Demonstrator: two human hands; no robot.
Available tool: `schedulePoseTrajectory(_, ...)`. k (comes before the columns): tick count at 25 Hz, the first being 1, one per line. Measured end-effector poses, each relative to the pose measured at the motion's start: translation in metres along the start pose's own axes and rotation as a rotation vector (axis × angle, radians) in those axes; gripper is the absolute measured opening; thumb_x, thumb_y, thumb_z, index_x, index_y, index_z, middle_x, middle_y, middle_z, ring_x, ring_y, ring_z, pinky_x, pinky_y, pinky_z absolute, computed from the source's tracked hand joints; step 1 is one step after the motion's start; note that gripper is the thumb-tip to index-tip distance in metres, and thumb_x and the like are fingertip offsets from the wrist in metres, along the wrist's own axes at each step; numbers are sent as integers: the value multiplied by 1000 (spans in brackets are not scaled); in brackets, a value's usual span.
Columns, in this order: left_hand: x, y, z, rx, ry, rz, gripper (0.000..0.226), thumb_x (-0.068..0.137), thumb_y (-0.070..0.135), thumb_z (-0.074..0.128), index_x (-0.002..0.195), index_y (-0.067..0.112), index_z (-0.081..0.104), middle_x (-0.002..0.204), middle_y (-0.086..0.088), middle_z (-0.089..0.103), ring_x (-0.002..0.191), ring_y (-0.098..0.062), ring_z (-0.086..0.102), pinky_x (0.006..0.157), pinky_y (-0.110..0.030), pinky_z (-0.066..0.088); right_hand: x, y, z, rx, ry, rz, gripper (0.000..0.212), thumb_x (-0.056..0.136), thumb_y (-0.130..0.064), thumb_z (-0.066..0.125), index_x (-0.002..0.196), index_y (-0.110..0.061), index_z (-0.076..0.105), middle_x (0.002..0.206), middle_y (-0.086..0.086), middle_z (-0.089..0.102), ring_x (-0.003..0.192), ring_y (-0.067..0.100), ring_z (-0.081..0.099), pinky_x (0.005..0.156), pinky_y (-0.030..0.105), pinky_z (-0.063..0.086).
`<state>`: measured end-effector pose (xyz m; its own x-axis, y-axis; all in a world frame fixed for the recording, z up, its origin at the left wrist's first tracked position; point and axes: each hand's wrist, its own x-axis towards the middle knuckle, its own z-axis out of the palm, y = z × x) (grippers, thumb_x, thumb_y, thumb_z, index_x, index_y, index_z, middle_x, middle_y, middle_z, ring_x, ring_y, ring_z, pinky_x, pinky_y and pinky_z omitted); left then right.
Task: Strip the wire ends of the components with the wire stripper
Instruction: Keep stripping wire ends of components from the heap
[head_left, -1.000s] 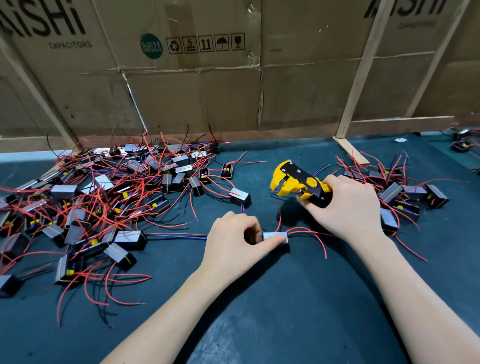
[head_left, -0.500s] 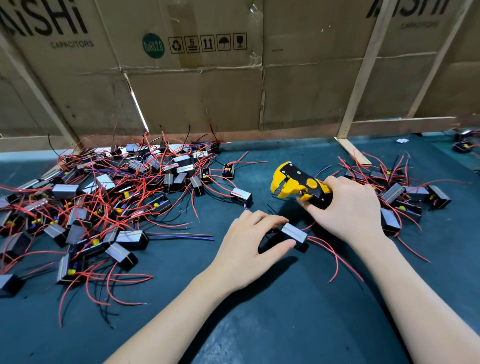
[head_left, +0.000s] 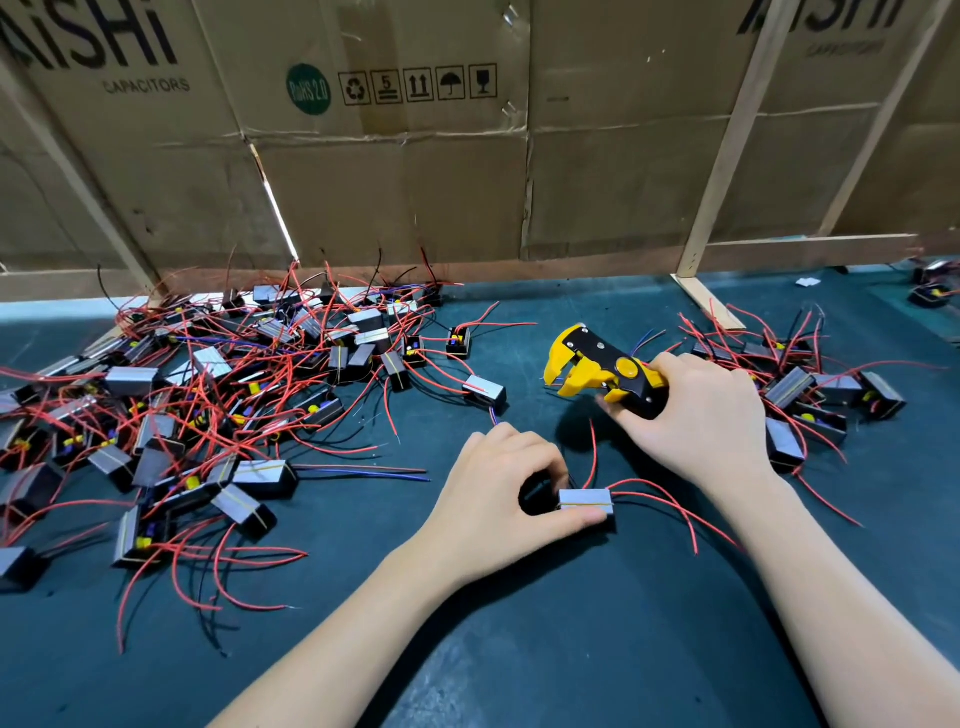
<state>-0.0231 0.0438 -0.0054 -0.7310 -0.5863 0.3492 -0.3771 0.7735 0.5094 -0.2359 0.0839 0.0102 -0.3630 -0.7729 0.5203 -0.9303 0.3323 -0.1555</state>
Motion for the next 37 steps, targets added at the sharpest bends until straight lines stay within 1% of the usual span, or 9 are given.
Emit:
schedulePoseTrajectory(7, 0, -7, -8, 11, -4, -84, 29, 79, 46, 63, 82, 18, 58, 84, 10, 62, 87, -13, 47, 85, -35, 40, 0, 2, 1, 9, 18, 16, 48, 75, -62, 64, 76, -15, 58, 74, 2, 62, 80, 31, 62, 69, 38, 41)
schedulePoseTrajectory(13, -1, -11, -13, 19, -23, -118, 26, 74, 13, 45, 94, 20, 60, 87, 15, 58, 90, -14, 44, 87, -38, 37, 0, 3, 1, 13, 37, 28, 47, 75, -61, 65, 75, -15, 59, 73, 2, 61, 78, 32, 62, 68, 37, 40)
schedulePoseTrajectory(16, -1, -11, -13, 21, 60, -191, 25, 81, 39, 43, 87, 23, 61, 83, 16, 58, 90, -11, 44, 89, -35, 32, 1, 3, 0, 20, 36, 36, 48, 75, -61, 66, 75, -14, 58, 72, 2, 59, 78, 32, 61, 69, 37, 39)
schedulePoseTrajectory(19, 0, -6, -10, 134, 41, -213, 46, 76, 69, 46, 81, 26, 60, 77, 15, 57, 87, -10, 44, 84, -29, 30, 1, 3, -1, 15, 39, 38, 48, 75, -62, 65, 76, -14, 58, 73, 2, 60, 79, 32, 61, 69, 38, 40)
schedulePoseTrajectory(24, 0, -8, -22, -198, -57, -154, 12, 77, 31, 61, 77, 25, 71, 78, 12, 67, 90, -6, 51, 85, -29, 34, 2, 4, 1, 10, 37, 41, 49, 75, -63, 63, 76, -15, 59, 74, 3, 61, 79, 32, 61, 69, 37, 40)
schedulePoseTrajectory(28, -3, -22, -43, -410, -195, -129, 13, 82, 1, 70, 85, 12, 77, 85, -2, 74, 85, -22, 67, 83, -40, 53, 1, 6, 1, 13, 67, 35, 48, 75, -62, 65, 74, -15, 59, 72, 3, 61, 77, 32, 61, 67, 36, 38)
schedulePoseTrajectory(30, -3, -28, -49, -495, -282, -81, 11, 83, -3, 72, 89, 5, 76, 91, -6, 75, 87, -27, 69, 84, -37, 55, 1, 6, 0, 13, 74, 38, 47, 74, -61, 66, 72, -15, 58, 71, 2, 60, 76, 31, 61, 66, 36, 37)
schedulePoseTrajectory(34, -4, -30, -48, -415, -217, 0, 20, 78, -9, 73, 80, 10, 80, 99, 2, 75, 99, -12, 69, 92, -26, 50, 2, 6, 0, 19, 80, 36, 46, 74, -61, 67, 70, -16, 56, 68, 1, 58, 75, 31, 61, 65, 36, 38)
schedulePoseTrajectory(37, -2, -31, -43, -406, -103, -117, 31, 79, -14, 61, 76, 15, 73, 95, 3, 76, 98, -10, 69, 93, -29, 50, 2, 6, 1, 13, 73, 40, 46, 74, -61, 67, 71, -16, 57, 68, 1, 58, 74, 31, 61, 66, 37, 39)
